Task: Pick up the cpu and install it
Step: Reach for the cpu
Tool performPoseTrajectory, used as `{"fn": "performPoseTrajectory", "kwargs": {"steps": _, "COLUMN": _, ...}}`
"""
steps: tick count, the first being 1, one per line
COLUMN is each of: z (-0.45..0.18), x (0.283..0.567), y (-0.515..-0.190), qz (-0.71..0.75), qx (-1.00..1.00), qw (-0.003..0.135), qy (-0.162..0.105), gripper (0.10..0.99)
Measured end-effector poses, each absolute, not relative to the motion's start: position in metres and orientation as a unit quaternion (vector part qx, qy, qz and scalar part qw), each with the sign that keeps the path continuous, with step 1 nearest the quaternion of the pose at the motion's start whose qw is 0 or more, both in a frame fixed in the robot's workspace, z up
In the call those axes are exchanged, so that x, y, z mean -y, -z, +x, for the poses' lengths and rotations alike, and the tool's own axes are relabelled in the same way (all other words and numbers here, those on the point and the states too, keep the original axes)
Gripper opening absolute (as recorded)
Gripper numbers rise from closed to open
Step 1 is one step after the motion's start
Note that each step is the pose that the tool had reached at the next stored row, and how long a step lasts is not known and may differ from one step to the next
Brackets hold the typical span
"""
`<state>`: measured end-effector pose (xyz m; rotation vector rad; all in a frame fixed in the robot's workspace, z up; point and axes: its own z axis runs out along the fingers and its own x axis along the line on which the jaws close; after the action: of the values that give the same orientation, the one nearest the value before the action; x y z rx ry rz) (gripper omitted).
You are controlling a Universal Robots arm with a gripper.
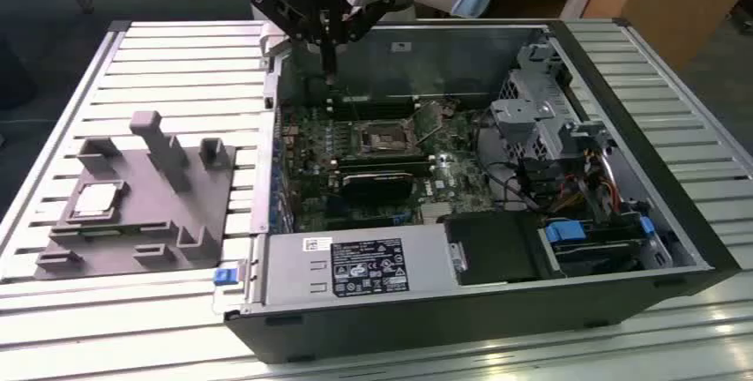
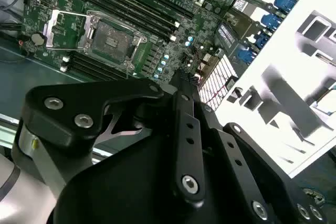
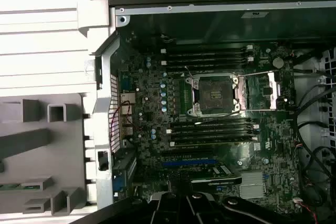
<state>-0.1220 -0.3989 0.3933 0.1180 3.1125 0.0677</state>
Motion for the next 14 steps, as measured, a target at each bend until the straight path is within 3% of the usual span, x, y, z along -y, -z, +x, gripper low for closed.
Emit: {"fn": "performPoseTrajectory", "kwargs": {"steps": 14, "z": -0.1273, "x": 0.3989, "y": -0.3931, "qz": 0.038, "qx": -0.999, "qw": 0.013, "qy": -0.022, "gripper": 0.106}}
